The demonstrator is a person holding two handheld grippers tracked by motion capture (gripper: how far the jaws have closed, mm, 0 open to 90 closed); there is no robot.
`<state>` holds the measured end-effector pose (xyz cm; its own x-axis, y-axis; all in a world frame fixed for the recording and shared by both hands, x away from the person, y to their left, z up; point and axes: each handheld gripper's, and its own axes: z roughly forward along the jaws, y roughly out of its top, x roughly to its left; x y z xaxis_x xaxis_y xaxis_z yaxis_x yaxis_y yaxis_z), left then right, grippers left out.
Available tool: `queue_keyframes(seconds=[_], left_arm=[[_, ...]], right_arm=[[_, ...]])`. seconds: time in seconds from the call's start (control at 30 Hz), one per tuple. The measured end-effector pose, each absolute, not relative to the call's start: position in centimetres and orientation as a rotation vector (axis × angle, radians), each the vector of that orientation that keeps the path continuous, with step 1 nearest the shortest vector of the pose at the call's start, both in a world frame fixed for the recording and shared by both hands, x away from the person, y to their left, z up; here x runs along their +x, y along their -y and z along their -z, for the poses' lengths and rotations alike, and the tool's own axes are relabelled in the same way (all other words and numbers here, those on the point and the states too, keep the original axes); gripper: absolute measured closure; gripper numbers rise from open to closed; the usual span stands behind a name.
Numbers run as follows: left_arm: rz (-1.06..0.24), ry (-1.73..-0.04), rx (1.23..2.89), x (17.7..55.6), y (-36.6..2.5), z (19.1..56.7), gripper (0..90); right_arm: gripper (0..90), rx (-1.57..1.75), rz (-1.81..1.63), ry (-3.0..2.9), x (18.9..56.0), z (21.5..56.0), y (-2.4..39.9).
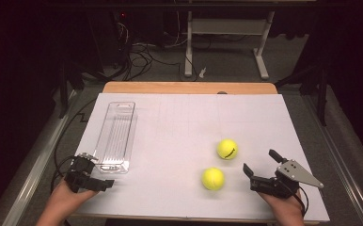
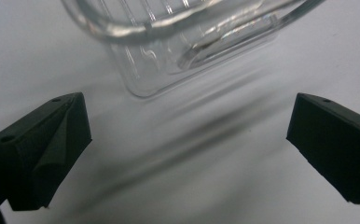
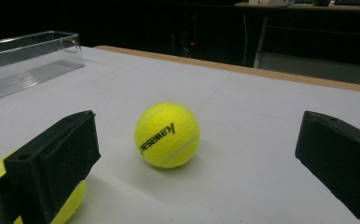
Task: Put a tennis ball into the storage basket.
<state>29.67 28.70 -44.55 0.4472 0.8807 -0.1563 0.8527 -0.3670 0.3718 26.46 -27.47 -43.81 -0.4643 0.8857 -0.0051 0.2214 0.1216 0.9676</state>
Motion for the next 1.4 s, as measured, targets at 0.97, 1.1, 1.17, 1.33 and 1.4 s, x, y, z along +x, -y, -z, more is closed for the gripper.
queue_keyframes(seconds=[0.97,1.1,1.17,1.33,1.4], left_arm=[[0.216,-1.480,2.527,29.9,-28.3,43.8,0.8],[0.224,-1.494,2.570,30.0,-27.9,43.7,0.8],[0.241,-1.485,2.576,30.0,-27.8,43.6,1.0],[0.267,-1.460,2.584,30.0,-27.1,43.1,1.7],[0.280,-1.443,2.592,30.0,-26.7,43.0,2.0]], right_arm=[[0.3,1.056,-1.369,-1.794,26.3,43.7,27.0],[0.3,1.056,-1.371,-1.796,26.3,43.7,27.0],[0.3,1.057,-1.372,-1.798,26.4,43.7,27.1],[0.3,1.055,-1.373,-1.797,26.4,43.7,27.1],[0.3,1.055,-1.372,-1.799,26.4,43.7,27.1]])
